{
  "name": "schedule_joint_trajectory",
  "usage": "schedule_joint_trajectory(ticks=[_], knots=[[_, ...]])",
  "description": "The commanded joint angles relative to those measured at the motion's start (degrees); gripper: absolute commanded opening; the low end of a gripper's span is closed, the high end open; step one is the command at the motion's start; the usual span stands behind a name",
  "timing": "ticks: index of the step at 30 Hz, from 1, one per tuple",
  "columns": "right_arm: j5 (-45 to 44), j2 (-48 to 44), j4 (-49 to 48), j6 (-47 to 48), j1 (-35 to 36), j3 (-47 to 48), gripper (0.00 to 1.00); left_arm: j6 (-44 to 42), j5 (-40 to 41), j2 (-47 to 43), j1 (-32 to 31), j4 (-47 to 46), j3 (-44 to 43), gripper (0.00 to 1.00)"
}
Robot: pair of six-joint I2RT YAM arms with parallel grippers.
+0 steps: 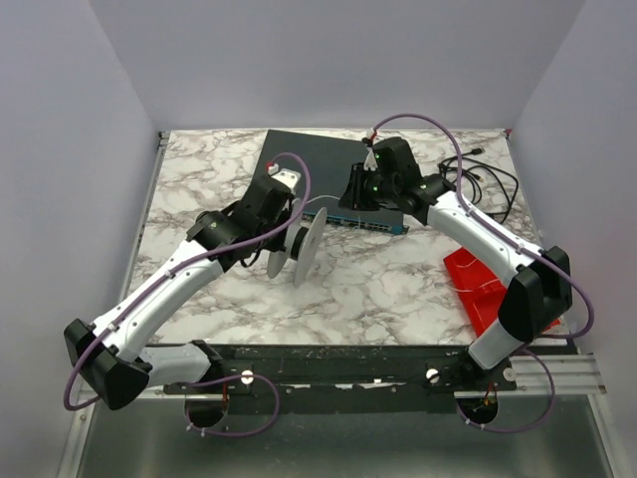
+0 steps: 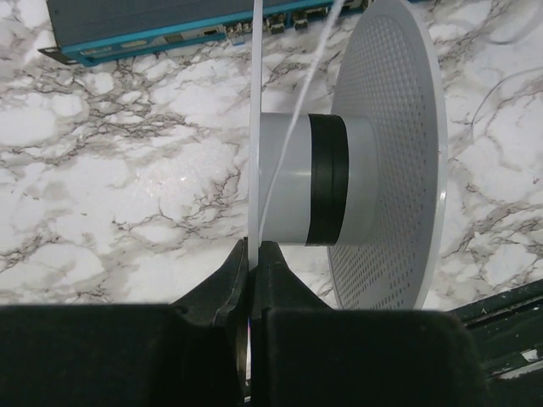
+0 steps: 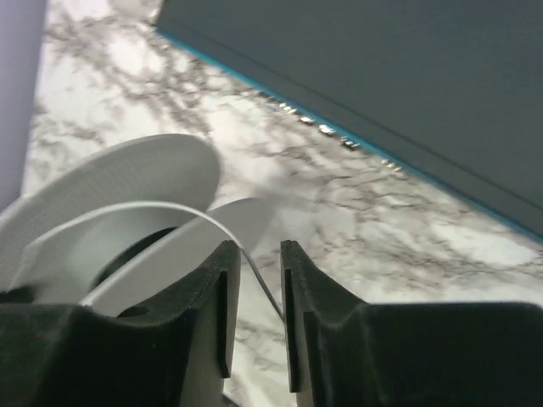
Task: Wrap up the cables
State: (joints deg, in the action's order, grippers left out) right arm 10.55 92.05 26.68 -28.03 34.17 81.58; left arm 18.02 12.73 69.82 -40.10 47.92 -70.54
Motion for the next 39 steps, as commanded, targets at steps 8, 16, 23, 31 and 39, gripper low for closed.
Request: schedule_joint_trajectory(ticks=[8, 16, 23, 31, 39], knots=[[-13.3, -2.8, -13.1, 2.8, 0.1, -8.6, 0.78, -0.2, 4.3, -5.0, 0.1, 6.3, -13.5, 0.00], [-11.6, -12.6, -23.0, -3.0, -4.9, -24.1, 0.84, 1.4, 5.6, -3.3, 0.2, 10.2, -23.0, 0.00], [-11.4, -20.9, -28.3, -2.8, -5.0, -34.5, 0.91, 1.7, 4.3, -1.2, 0.3, 11.1, -27.8, 0.00], [-2.9, -29.1, -39.7, -0.1, -4.6, -49.6, 0.90, 2.4, 1.6, 1.2, 1.1, 12.3, -32.6, 0.00], [-5.8, -22.8, -44.0, 3.5, 0.2, -50.5, 0.89, 2.4, -2.0, 1.7, 2.8, 12.3, -34.3, 0.00]])
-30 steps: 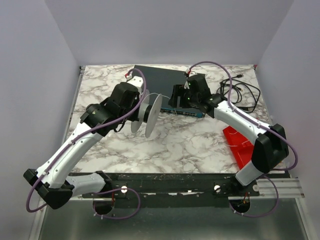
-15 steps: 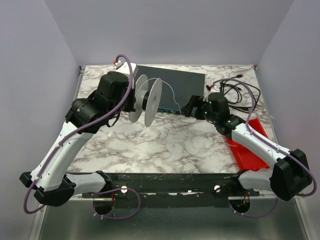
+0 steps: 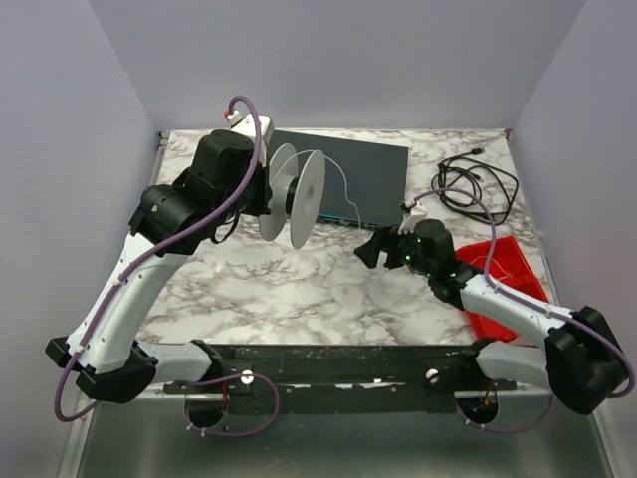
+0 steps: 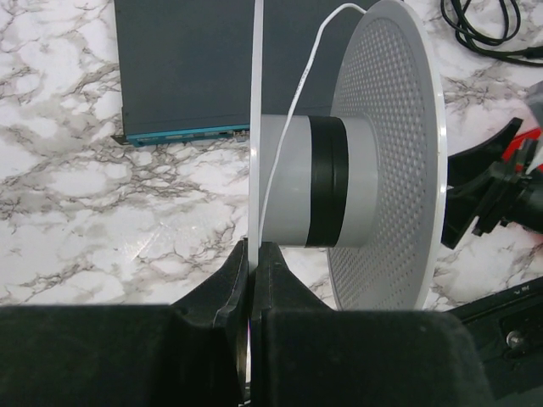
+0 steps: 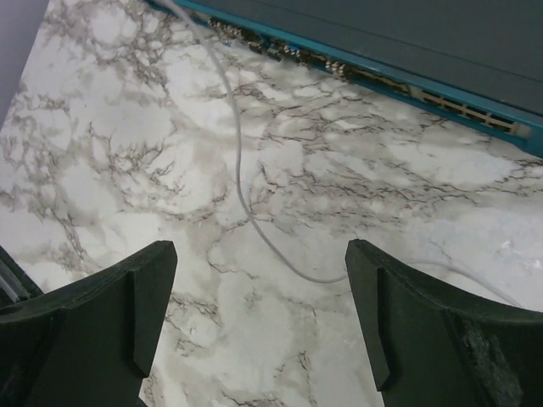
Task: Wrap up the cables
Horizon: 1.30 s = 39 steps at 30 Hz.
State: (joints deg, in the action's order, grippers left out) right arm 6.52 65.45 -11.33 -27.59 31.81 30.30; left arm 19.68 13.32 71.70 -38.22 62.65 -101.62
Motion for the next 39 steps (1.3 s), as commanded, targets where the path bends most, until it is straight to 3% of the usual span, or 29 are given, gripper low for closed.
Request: schedule_joint_trajectory(ticks=[1, 8, 16, 20, 24, 31, 39], knots=[[-2.4, 5.4, -6.9, 3.5, 3.0, 1.2, 0.88, 0.8, -3.1, -0.1, 1.1, -2.4, -3.3, 0.00], [-4.6, 16.6, -11.7, 5.0, 5.7, 4.5, 0.75, 2.0, -6.3, 0.2, 3.1, -2.4, -4.7, 0.00], [-6.3, 17.0, -17.0, -2.0, 8.2, -1.2, 0.21, 11.0, -11.3, -1.3, 10.0, -7.1, -1.6, 0.00], [-8.7, 16.1, -13.6, -3.7, 13.0, 0.5, 0.04, 18.7, -11.9, -3.3, 12.9, -15.5, 5.5, 0.00], [-10.7, 17.7, -8.4, -3.9, 15.5, 3.9, 0.01, 24.1, -12.7, -3.6, 13.7, -19.9, 7.1, 0.00], [-9.7, 14.2, 3.4, 0.1, 20.6, 10.3, 0.01, 25.7, 0.4, -3.0, 14.5, -24.5, 6.9, 0.00], [-10.9, 8.4, 18.0, 3.7, 27.2, 19.0, 0.01, 27.6, 7.5, 4.0, 15.5, -28.0, 5.6, 0.00]])
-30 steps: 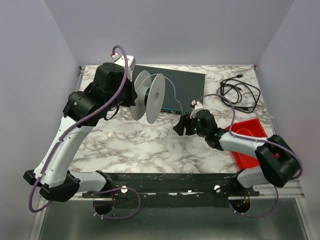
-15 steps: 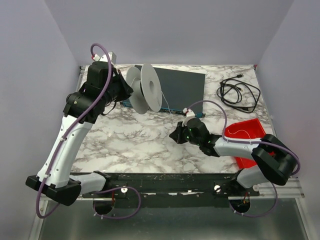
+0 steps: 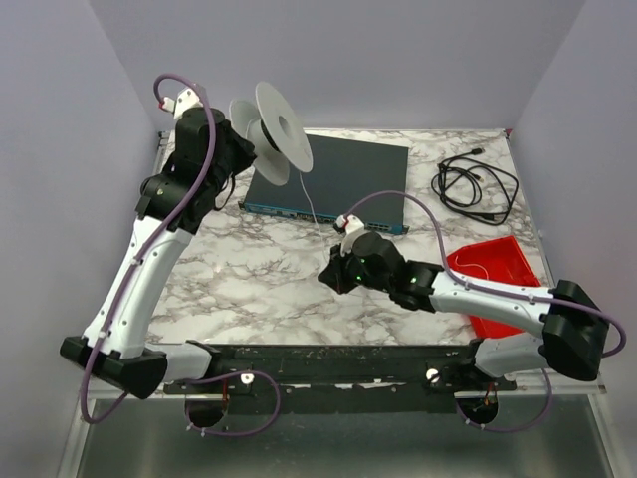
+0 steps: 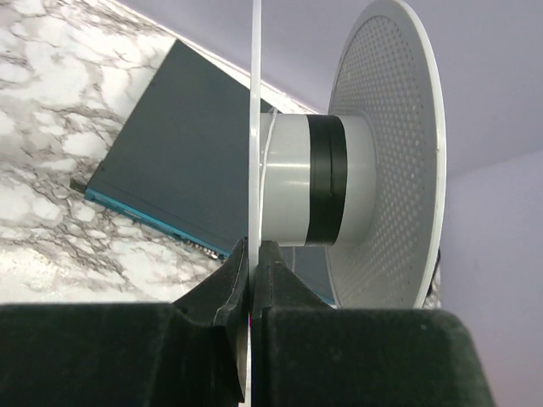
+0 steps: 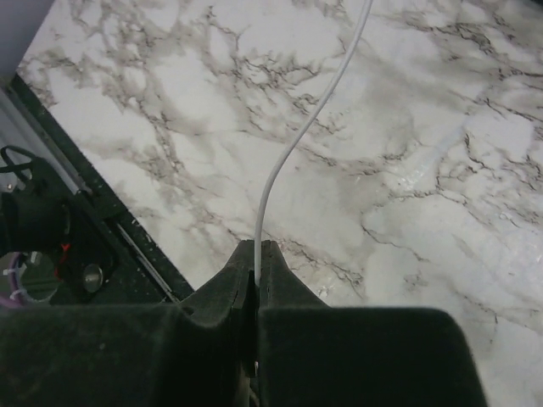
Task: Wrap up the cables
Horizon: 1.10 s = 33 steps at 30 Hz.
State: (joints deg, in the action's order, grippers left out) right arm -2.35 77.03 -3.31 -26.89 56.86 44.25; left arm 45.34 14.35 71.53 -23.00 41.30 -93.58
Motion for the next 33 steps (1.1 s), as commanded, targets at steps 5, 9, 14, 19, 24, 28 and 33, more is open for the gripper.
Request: schedule_joint_trajectory(ticks=[5, 9, 14, 19, 24, 28, 33], knots=[[-7.1, -7.1, 19.9, 7.0, 3.1, 15.0, 0.01, -4.8, 11.0, 7.6, -0.9, -7.9, -2.0, 0.00], [-10.2, -7.5, 27.5, 12.4, 3.1, 27.0, 0.01, -11.4, 12.4, 9.3, -1.9, -7.9, -0.4, 0.00], [-15.7, -3.5, 32.5, 19.8, 3.1, 39.1, 0.01, -19.3, 13.2, 9.9, -6.6, -5.2, 0.1, 0.00], [-25.7, -0.9, 29.7, 25.6, 3.1, 42.6, 0.01, -24.5, 12.3, 7.7, -11.7, -3.4, 2.9, 0.00], [-31.4, 0.2, 23.1, 32.4, 2.9, 43.6, 0.01, -28.3, 5.9, 2.9, -13.6, -3.2, 8.0, 0.00], [-29.8, 2.5, 20.8, 34.6, 0.8, 45.3, 0.01, -33.0, 0.1, -1.2, -15.9, -5.3, 12.4, 0.00], [-21.9, 5.0, 19.9, 32.7, -6.3, 46.0, 0.01, -36.7, -4.1, -6.0, -18.8, -7.2, 16.5, 0.00]])
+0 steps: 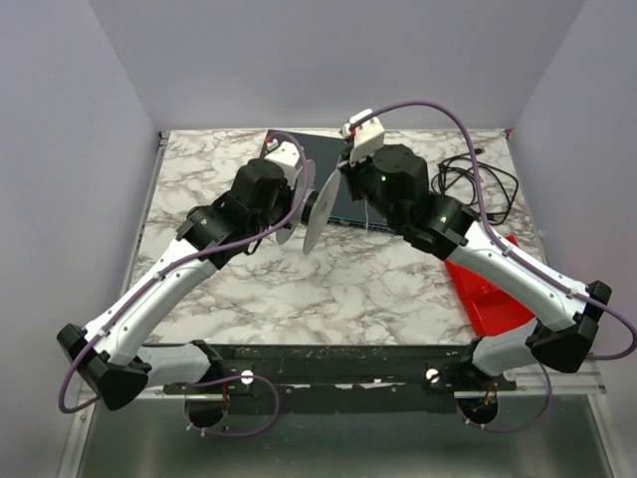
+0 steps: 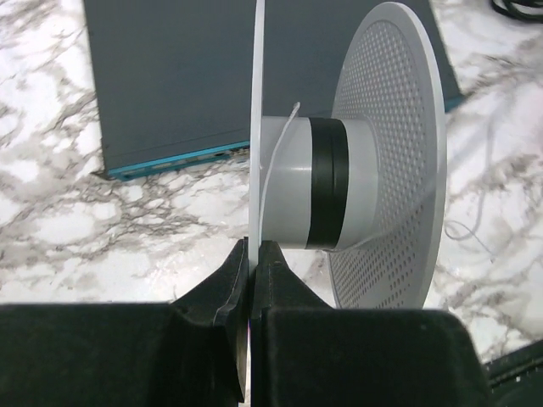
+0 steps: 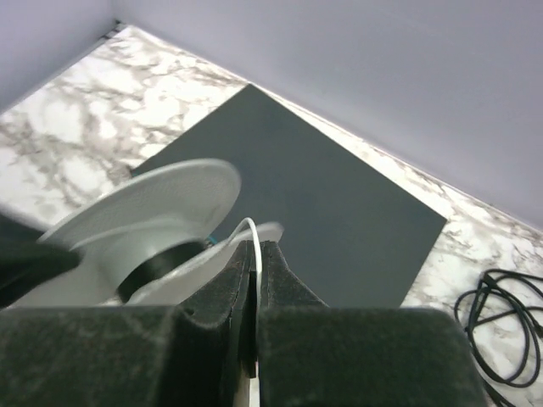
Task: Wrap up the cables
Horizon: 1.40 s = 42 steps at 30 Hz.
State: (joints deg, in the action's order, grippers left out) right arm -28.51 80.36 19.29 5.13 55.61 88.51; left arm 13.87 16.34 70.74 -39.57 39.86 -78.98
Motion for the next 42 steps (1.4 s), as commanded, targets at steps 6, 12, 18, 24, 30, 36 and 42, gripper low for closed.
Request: schedule_joint_trajectory(ticks=[6, 12, 18, 24, 30, 36, 42], knots=[[12.6, 4.3, -2.2, -1.4, -11.5, 1.8, 0.01, -8.5, -13.6, -12.1, -3.3, -9.9, 7.8, 0.00], [22.8, 1.3, -6.0, -8.6, -19.7, -6.8, 0.01, -6.3, -16.3, -15.6, -2.7, -11.0, 7.5, 0.00], [31.3, -1.7, -13.1, -14.8, -22.7, -16.8, 0.04, -2.0, -20.5, -15.8, -0.7, -10.5, 3.3, 0.00], [38.3, -4.4, -23.3, -20.7, -25.2, -26.7, 0.15, 1.6, -23.5, -16.4, 0.1, -11.2, -1.0, 0.00], [43.1, -3.9, -32.9, -27.0, -25.2, -32.7, 0.32, 3.8, -24.0, -15.2, 0.1, -10.9, -5.6, 0.00], [47.2, -0.7, -40.0, -32.4, -25.3, -35.3, 0.45, 6.6, -22.0, -14.1, 0.1, -11.5, -8.8, 0.00], [49.9, 0.6, -43.5, -35.1, -25.2, -38.5, 0.50, 7.5, -17.7, -13.6, 0.1, -12.8, -11.7, 0.00]])
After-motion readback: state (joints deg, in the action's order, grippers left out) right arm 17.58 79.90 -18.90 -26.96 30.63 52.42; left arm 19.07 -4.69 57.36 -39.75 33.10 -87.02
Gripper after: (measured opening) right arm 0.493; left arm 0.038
